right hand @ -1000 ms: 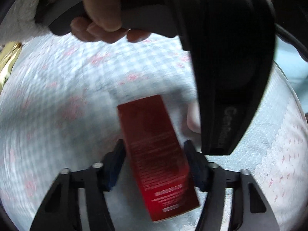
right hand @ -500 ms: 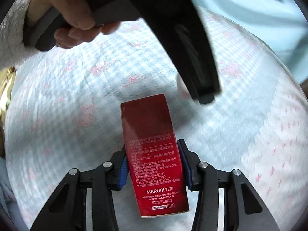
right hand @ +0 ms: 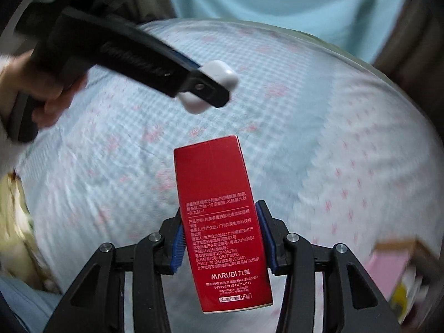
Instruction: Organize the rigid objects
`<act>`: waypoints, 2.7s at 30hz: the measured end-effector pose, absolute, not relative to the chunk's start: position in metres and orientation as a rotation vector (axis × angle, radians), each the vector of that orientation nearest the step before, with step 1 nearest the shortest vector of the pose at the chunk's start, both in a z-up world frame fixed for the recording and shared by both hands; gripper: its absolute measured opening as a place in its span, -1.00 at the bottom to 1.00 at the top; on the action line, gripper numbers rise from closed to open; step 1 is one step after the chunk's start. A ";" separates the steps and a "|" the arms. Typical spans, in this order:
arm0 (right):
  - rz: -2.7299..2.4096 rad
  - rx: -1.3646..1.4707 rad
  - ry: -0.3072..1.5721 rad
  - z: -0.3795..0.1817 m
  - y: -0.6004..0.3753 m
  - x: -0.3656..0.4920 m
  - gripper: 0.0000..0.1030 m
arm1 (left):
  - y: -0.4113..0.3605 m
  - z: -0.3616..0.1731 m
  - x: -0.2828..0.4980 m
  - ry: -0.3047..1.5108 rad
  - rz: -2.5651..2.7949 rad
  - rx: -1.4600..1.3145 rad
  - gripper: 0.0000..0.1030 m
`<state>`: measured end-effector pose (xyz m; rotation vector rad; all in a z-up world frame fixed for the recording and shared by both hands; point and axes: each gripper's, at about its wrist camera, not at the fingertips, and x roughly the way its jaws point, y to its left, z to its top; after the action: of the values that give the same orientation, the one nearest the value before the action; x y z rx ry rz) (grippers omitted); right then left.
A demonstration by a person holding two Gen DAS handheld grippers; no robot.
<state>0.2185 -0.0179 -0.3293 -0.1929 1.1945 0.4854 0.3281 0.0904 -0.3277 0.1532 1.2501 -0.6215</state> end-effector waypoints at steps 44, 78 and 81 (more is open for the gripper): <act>0.076 0.290 1.259 -0.302 -0.515 0.197 -0.18 | -0.329 -0.311 0.250 1.349 -0.597 0.001 -0.22; 0.086 0.377 1.221 -0.343 -0.536 0.208 0.99 | -0.392 -0.362 0.259 1.359 -0.621 0.317 0.99; 0.077 0.373 1.226 -0.343 -0.535 0.207 0.99 | -0.384 -0.358 0.256 1.362 -0.617 0.304 0.99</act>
<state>0.2071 -0.5345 -0.3428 0.3725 1.2258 0.0769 0.2558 -0.3842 -0.3581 0.3040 1.3619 -0.6174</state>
